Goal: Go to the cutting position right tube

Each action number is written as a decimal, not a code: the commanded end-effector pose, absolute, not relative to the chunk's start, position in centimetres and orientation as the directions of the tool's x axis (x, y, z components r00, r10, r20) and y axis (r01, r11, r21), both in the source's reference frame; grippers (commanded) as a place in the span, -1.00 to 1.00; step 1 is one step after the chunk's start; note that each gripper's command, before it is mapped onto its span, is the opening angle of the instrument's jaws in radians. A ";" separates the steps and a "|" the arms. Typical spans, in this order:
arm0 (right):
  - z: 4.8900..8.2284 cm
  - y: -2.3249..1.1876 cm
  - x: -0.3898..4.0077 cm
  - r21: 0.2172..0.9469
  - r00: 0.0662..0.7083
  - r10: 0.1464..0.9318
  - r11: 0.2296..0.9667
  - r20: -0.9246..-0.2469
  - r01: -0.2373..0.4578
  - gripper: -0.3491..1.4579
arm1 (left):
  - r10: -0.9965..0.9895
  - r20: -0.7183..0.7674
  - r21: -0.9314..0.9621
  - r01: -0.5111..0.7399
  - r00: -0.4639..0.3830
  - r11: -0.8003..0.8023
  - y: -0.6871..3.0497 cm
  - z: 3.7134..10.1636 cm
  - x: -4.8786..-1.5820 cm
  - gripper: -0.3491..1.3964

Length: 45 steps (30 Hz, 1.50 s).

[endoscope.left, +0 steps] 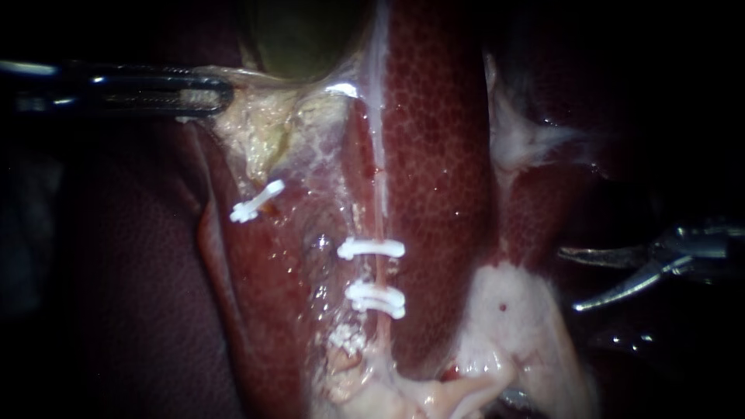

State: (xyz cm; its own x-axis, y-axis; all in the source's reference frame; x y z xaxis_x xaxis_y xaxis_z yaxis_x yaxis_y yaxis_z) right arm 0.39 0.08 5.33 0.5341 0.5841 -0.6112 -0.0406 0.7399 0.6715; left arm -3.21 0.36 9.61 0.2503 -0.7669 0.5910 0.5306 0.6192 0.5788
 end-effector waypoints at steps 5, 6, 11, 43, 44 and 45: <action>5.44 0.06 0.50 0.670 0.534 0.584 0.741 -0.611 -0.043 0.97 | -0.767 0.591 0.578 0.532 0.250 0.619 0.35 9.61 -3.20 -1.00; 5.47 0.05 0.53 0.670 0.534 0.584 0.741 -0.612 -0.042 0.97 | -0.767 0.591 0.578 0.532 0.250 0.619 0.35 9.61 -3.20 -1.00; 5.70 -0.05 0.69 0.672 0.535 0.578 0.740 -0.616 -0.027 0.97 | -0.767 0.591 0.577 0.532 0.250 0.619 0.34 9.62 -3.20 -1.00; 7.04 -0.43 1.71 0.796 0.556 0.672 0.604 -0.490 -0.028 0.97 | -0.765 0.594 0.575 0.534 0.250 0.620 0.27 9.67 -3.27 -1.00; 7.05 -0.44 1.73 0.798 0.565 0.668 0.602 -0.485 -0.026 0.95 | -0.765 0.594 0.575 0.534 0.250 0.620 0.27 9.67 -3.27 -1.00; 7.07 -0.45 1.75 0.802 0.576 0.665 0.596 -0.475 -0.028 0.91 | -0.765 0.594 0.575 0.534 0.250 0.620 0.27 9.67 -3.27 -1.00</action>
